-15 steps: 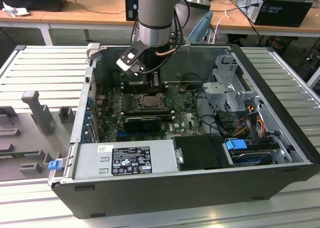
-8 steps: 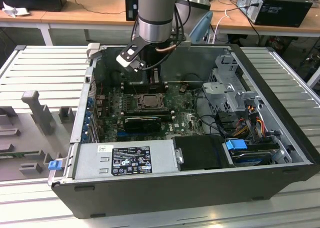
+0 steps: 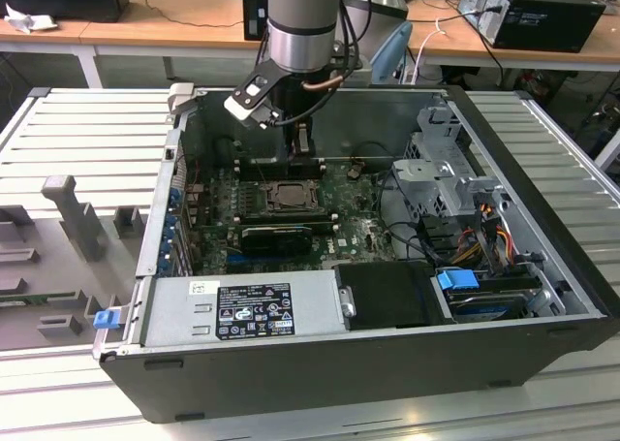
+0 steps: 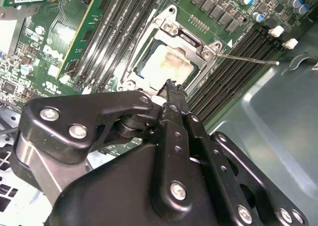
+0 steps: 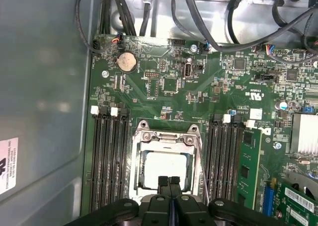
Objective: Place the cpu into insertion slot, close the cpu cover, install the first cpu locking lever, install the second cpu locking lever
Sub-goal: 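Install the first cpu locking lever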
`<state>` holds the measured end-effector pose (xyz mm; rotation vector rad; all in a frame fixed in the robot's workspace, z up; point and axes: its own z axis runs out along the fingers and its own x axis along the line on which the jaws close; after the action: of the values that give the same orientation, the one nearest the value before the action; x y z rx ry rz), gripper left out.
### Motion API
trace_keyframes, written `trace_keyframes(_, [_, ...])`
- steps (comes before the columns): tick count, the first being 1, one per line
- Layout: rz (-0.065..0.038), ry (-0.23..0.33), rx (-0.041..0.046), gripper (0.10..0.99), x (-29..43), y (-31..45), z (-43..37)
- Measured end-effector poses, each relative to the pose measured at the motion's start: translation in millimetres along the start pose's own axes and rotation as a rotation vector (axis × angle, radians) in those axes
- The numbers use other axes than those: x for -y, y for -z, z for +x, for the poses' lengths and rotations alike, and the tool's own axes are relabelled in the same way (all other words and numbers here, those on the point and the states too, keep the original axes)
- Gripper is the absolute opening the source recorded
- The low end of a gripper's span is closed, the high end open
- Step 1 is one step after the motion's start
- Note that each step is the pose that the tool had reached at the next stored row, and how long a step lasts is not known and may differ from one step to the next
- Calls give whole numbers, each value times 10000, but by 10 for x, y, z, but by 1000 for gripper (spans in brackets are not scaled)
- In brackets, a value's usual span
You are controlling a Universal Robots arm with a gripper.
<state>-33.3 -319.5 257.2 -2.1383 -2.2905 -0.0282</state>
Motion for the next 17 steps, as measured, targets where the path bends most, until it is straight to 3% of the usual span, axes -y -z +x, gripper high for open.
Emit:
trace_keyframes(10, [1, 0, 2, 106, 0, 36, 0])
trace_keyframes(17, [0, 0, 1, 106, -1, 190, 3])
